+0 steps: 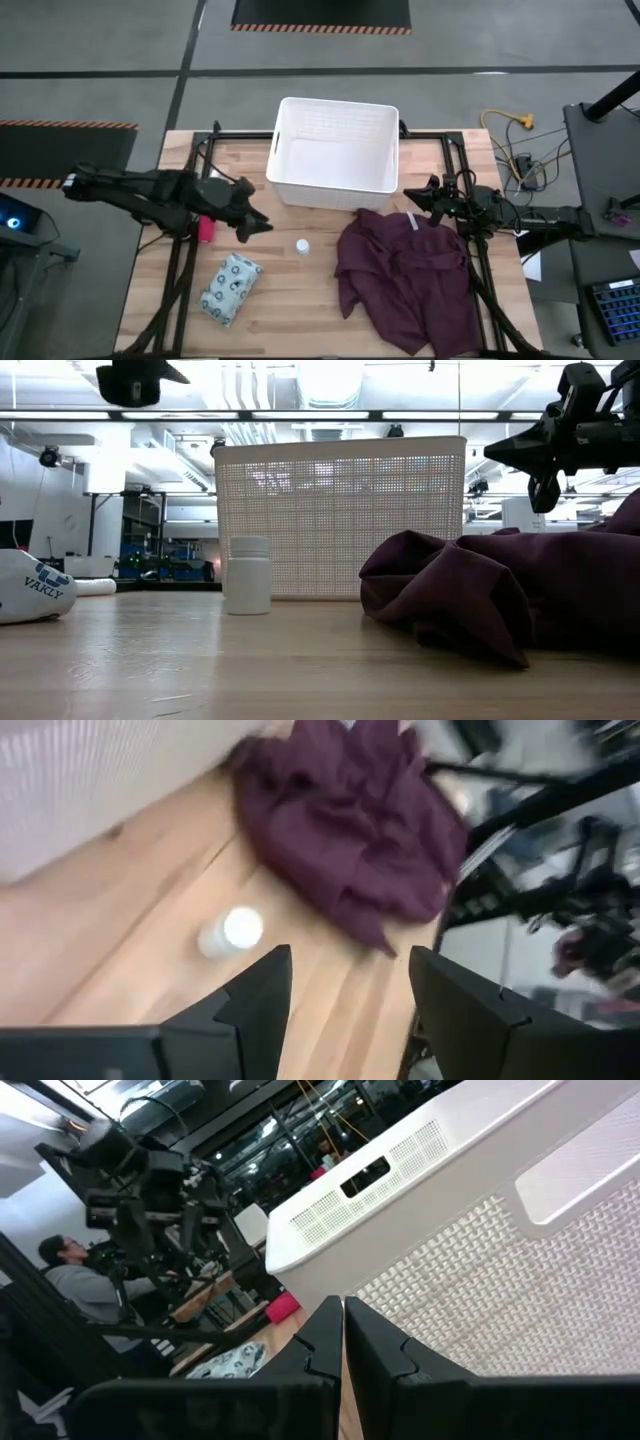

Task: Pick & place medical supplies in basket/bin
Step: Put the mailer bag into the white bin

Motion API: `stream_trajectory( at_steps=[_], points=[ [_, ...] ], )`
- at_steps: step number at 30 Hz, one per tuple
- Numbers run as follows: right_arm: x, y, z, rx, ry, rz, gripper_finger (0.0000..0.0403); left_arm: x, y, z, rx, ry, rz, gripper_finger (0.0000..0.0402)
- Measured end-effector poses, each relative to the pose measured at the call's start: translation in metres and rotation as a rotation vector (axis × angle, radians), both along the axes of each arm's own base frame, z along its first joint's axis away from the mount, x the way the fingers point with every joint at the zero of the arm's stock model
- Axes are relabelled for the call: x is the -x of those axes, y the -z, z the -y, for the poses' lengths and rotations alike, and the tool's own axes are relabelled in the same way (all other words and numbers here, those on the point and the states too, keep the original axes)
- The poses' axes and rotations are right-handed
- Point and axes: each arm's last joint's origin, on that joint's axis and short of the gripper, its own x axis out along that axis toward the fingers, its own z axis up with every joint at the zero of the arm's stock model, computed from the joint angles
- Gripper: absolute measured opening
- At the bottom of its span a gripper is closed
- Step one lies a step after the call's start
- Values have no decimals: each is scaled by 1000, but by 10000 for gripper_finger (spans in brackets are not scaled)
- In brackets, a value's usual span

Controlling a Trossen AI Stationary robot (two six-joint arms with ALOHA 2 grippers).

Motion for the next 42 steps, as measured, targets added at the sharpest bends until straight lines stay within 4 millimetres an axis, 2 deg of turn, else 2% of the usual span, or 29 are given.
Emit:
stream_trajectory(
  at_steps=[3, 8, 11, 17, 25, 32, 42],
  points=[
    [0, 0, 0, 0, 0, -1, 9, -15, -4, 11, 8, 7, -146, 187],
    [0, 0, 0, 0, 0, -1, 9, -36, 1, 37, 62, -5, -403, 187],
    [0, 0, 0, 0, 0, -2, 9, -48, 14, 55, 122, -31, -568, 187],
    [0, 1, 0, -2, 0, -15, 9, -67, 43, 92, 184, -93, -731, 187],
    [0, 2, 0, 45, 3, -38, 9, -63, 83, 131, 198, -184, -927, 187],
    [0, 2, 0, 44, 3, -37, 9, -56, 105, 143, 167, -265, -999, 187],
    [0, 2, 0, 44, 3, -37, 9, -47, 135, 138, 142, -319, -1040, 187]
  ],
)
